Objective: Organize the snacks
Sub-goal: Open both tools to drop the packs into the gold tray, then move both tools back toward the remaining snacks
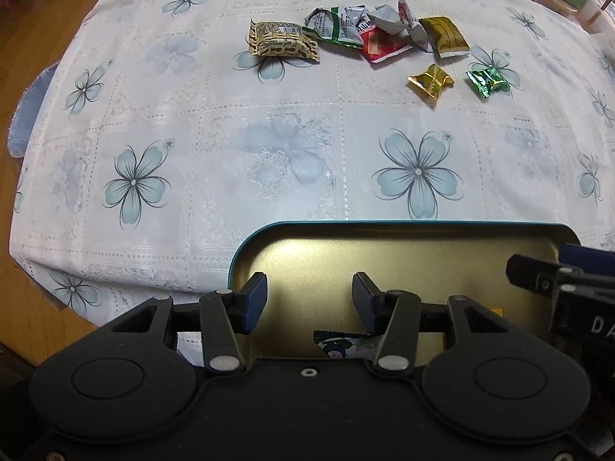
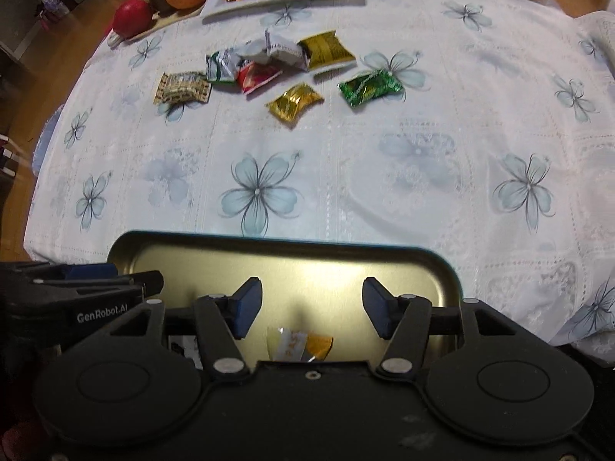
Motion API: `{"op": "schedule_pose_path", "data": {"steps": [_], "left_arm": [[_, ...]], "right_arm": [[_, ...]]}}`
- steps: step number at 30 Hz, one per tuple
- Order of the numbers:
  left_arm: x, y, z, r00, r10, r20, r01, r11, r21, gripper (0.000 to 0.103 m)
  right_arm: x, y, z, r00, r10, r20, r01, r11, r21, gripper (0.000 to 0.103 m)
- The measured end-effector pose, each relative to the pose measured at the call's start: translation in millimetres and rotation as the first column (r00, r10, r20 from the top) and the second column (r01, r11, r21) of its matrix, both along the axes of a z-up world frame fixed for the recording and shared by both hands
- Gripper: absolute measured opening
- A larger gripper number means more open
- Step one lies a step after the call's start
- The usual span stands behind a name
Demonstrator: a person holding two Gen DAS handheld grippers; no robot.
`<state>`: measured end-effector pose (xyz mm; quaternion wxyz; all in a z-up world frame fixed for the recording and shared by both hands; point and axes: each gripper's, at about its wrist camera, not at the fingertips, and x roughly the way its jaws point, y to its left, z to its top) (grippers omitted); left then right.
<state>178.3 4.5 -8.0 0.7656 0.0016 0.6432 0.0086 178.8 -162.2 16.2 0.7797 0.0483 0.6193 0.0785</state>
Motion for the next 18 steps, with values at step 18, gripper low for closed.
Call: {"op": "schedule_pose_path", "data": {"steps": [18], "left_arm": [[31,0,-6,0.992,0.004,0.13,-0.01,0.999,0.046,0.057]], "right_arm": [[66,3,-10,0.995,-0.073,0.07,0.086,0.974,-0.211,0.076]]}}
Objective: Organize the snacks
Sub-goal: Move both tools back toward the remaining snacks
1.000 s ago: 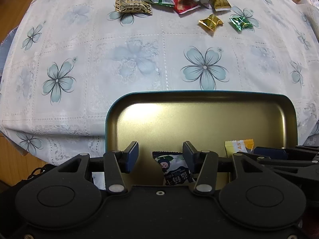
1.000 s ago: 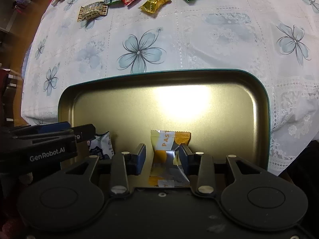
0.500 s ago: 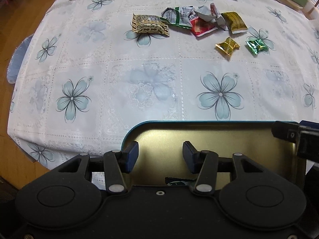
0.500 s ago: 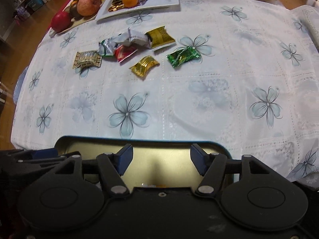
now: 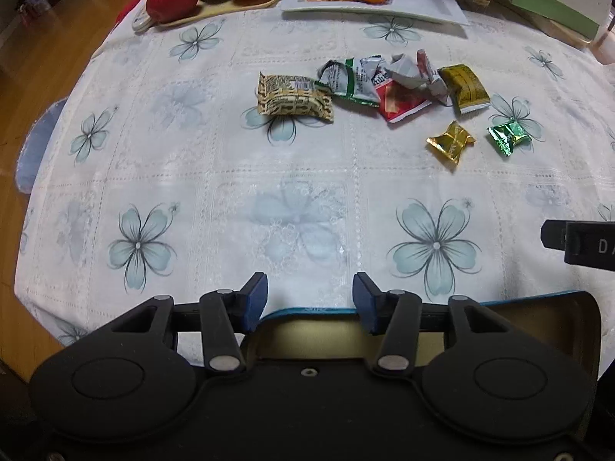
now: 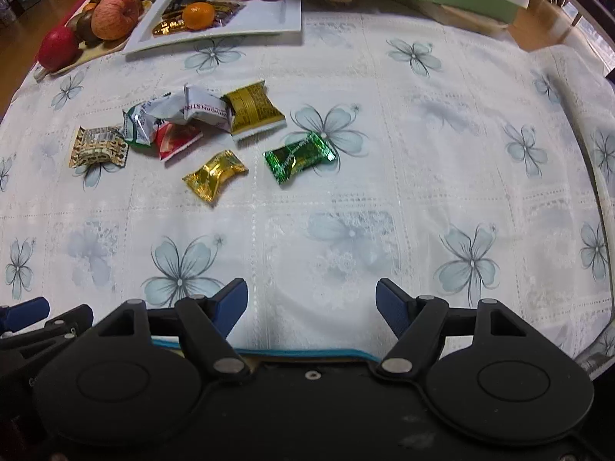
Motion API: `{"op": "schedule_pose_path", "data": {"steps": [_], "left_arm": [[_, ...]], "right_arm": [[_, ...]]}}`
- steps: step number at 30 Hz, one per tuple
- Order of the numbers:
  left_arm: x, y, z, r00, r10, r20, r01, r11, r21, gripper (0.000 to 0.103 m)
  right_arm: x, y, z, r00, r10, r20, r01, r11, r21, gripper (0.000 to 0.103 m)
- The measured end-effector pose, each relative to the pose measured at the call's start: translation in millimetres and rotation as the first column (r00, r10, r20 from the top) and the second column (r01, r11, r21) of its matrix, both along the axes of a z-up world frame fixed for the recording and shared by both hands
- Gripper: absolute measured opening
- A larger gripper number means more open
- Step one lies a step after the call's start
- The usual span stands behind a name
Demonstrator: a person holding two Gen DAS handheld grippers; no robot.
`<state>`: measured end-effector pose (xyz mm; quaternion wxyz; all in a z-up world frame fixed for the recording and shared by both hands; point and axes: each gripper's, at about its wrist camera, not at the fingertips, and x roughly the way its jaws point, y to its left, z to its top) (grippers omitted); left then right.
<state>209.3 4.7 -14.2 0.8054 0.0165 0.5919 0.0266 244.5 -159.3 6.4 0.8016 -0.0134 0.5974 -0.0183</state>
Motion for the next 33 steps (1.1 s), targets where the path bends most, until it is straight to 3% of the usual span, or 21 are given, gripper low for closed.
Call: {"op": "schedule_pose_path", "data": {"steps": [4,9,14,19,22,25,29,33], "left_arm": [[4,1,-5,0.998,-0.007,0.055,0.004,0.999,0.037,0.057],[9,3,-7,0.995,-0.011,0.096,0.005,0.998,0.067,0.057],[13,6,-2,0.993,0.019,0.113,-0.02,1.0,0.013,0.057],[13,3,3,0.986,0.014,0.164,-0.021,0.999,0.044,0.057],[13,5,4,0.983,0.014,0.181,-0.022,0.999,0.047,0.057],[15,8,4,0.982,0.028,0.185,-0.035,0.999,0.034,0.057],[20,10,4,0.983,0.04,0.182,-0.048,0.998,0.041,0.057],[28,16,4,0.985,0.058,0.165,-0.064,0.997,0.035,0.057]], "right_arm": [[7,-3,-8,1.0,-0.003,0.028,0.002,1.0,0.012,0.076],[16,-19,-16,0.996,-0.084,0.036,0.083,0.996,0.028,0.076],[17,-22,-6,0.983,-0.084,0.163,0.093,0.995,-0.047,0.075],[18,-16,9,0.965,-0.047,0.259,0.066,0.996,-0.066,0.068],[23,-18,7,0.974,-0.058,0.219,0.064,0.998,-0.02,0.062],[28,-23,-2,0.985,-0.097,0.141,0.092,0.995,0.038,0.043],[33,-38,-12,0.984,-0.173,0.043,0.161,0.968,0.193,0.041],[41,-47,-20,0.974,-0.226,-0.016,0.221,0.932,0.289,0.038]]}}
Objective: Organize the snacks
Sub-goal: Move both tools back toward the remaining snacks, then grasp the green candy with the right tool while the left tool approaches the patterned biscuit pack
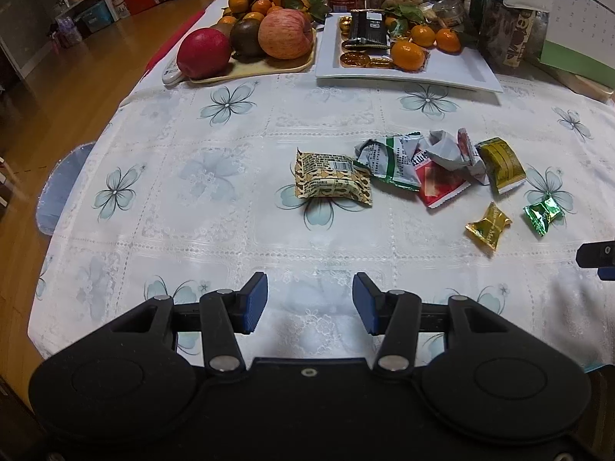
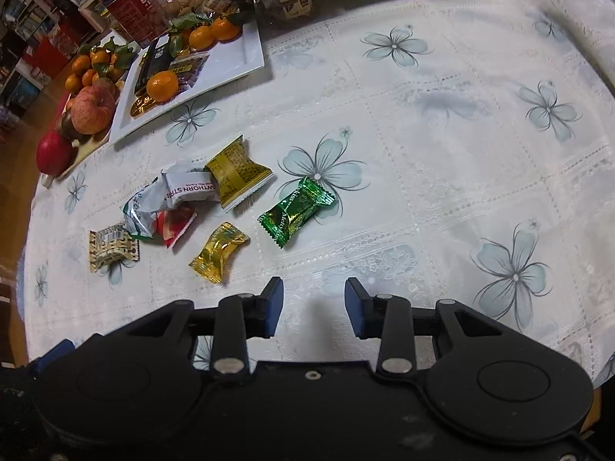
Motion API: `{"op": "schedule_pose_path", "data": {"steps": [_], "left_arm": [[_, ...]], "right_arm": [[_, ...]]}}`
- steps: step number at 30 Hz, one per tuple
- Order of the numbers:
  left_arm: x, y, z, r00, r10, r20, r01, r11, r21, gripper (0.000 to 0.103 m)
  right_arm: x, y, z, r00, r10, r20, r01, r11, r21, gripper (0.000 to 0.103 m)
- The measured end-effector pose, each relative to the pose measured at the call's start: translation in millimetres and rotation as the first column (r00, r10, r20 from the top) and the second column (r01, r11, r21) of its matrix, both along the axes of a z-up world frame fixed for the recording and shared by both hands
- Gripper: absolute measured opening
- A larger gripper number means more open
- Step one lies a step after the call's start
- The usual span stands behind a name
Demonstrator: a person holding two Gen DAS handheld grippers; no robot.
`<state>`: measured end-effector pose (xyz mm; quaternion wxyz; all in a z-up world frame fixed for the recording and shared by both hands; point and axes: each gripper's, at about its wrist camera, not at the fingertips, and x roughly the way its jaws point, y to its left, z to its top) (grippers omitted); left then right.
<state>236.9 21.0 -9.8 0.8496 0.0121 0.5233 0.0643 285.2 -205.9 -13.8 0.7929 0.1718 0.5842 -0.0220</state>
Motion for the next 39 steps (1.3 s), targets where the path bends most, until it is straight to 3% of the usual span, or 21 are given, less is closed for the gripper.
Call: {"op": "schedule_pose_path", "data": {"steps": [10,14,20,31,39], "left_arm": [[57,16,6,0.994,0.071,-0.086,-0.078,0.993,-0.088,0.057],[81,14,10,0.997,0.047,-0.068,-0.052,0.996,-0.069,0.057],[97,26,4,0.992,0.095,-0.085,-0.106,0.985,-0.137,0.056],[137,44,-13,0.972,0.216,-0.095,-0.226,0.968,-0.11,0.056],[146,37,-27,0.966,0.207,-0.152,-0.22,0.973,-0.07,0.056]], "right_arm": [[40,-11,-5,0.992,-0.113,-0.06,0.12,0.985,0.124,0.038],[60,-11,-7,0.988,-0.139,-0.071,0.145,0.985,0.092,0.039],[69,-6,-21,0.985,-0.142,-0.102,0.152,0.983,0.1,0.039],[75,11,-23,0.992,-0.097,-0.084,0.101,0.994,0.044,0.039],[75,6,-23,0.99,-0.101,-0.098,0.107,0.992,0.06,0.039]]}}
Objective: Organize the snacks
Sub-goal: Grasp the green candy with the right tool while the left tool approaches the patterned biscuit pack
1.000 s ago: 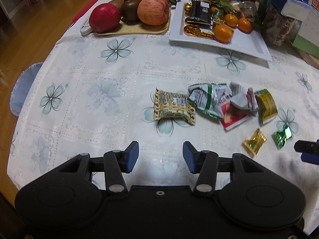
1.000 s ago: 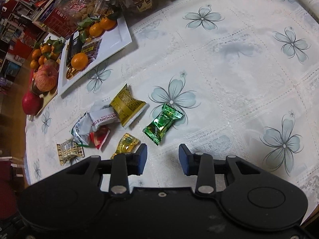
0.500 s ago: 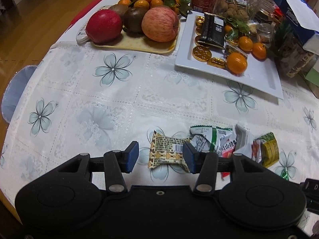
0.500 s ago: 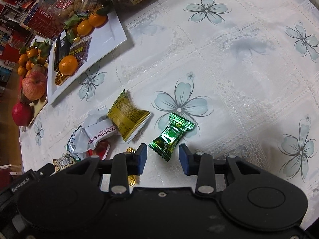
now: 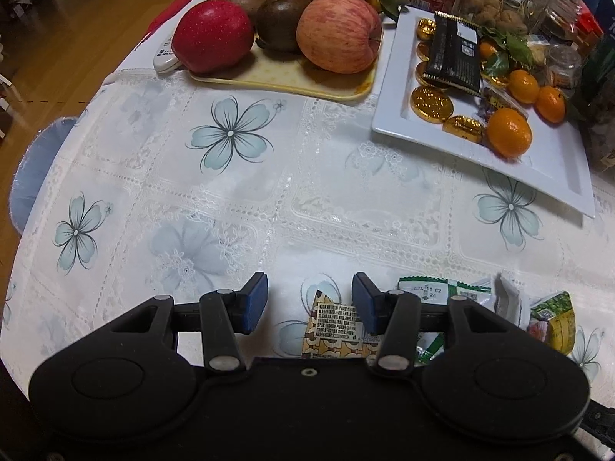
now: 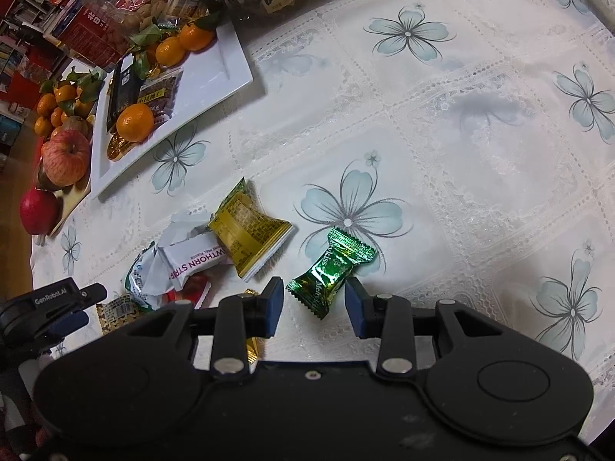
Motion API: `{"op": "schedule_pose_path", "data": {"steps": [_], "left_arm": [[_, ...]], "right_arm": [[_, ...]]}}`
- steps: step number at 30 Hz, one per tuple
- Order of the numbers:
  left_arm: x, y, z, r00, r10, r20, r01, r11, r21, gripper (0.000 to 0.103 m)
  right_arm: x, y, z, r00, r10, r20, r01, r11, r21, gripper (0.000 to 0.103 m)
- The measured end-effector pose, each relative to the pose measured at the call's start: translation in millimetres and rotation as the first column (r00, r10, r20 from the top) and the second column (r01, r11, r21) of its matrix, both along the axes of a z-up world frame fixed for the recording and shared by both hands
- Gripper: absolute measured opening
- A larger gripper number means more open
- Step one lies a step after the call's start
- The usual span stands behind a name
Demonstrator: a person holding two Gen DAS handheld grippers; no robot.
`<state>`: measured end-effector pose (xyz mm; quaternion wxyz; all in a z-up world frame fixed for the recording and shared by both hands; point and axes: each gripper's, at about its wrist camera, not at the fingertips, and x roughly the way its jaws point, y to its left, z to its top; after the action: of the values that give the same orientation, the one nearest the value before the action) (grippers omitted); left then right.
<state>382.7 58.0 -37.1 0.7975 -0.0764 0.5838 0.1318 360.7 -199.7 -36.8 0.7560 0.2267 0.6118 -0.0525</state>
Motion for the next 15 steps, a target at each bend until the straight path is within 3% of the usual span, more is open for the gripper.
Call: {"op": "schedule_pose_path", "data": {"steps": [4,11,15], "left_arm": [[-4,1,-4,1.0,-0.009,-0.022,0.009,1.0,0.016,0.056],[-17,0,-13,0.993,-0.057,-0.102,0.051,0.997,-0.058,0.056],[-25,0,-9,0.992,-0.082,-0.097,0.076,0.995,-0.066,0.056]], "right_arm": [[-1,-1,-2,1.0,-0.001,-0.013,0.001,1.0,0.007,0.039],[-1,-2,-6,0.999,-0.008,-0.036,0.008,1.0,0.017,0.039],[0,-3,-8,0.999,-0.012,-0.044,0.013,1.0,0.028,0.039]]}}
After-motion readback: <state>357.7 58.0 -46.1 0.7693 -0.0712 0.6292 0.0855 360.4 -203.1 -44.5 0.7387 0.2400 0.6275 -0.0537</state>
